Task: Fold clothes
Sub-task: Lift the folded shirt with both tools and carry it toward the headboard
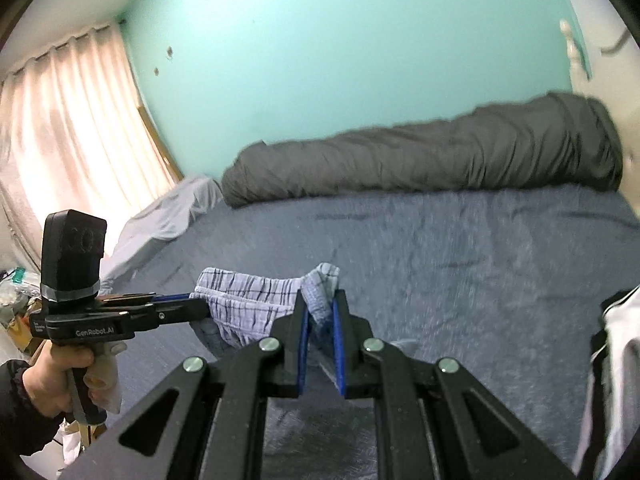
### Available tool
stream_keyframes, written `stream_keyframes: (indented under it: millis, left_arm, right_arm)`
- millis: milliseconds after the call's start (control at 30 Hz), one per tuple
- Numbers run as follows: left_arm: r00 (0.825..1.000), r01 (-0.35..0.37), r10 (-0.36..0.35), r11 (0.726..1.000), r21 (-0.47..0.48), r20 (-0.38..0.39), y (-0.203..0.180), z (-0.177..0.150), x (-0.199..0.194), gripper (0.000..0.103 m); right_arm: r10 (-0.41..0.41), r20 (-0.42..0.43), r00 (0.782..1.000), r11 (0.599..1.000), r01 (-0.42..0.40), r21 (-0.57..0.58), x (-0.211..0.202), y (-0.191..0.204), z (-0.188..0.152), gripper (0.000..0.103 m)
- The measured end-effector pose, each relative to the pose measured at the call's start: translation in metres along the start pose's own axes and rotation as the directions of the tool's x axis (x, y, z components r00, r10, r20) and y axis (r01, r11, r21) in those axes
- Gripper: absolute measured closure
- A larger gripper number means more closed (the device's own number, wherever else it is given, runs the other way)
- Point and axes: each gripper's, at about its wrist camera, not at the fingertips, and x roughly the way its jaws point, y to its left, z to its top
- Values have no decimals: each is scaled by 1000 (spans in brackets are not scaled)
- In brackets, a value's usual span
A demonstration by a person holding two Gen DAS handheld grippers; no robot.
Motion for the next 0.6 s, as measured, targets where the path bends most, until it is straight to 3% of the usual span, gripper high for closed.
stream_keyframes:
  millis: [233, 600]
  left_arm:
    - [998, 6, -10, 998, 61, 59, -54, 16, -50, 89]
    - [995, 29, -42, 989, 144, 92, -123, 11, -97, 89]
  right_arm:
    - [-6, 78, 997, 999, 9, -37, -68, 28, 24, 93]
    - [-44, 138, 989, 995, 55, -79, -152, 53, 30, 93]
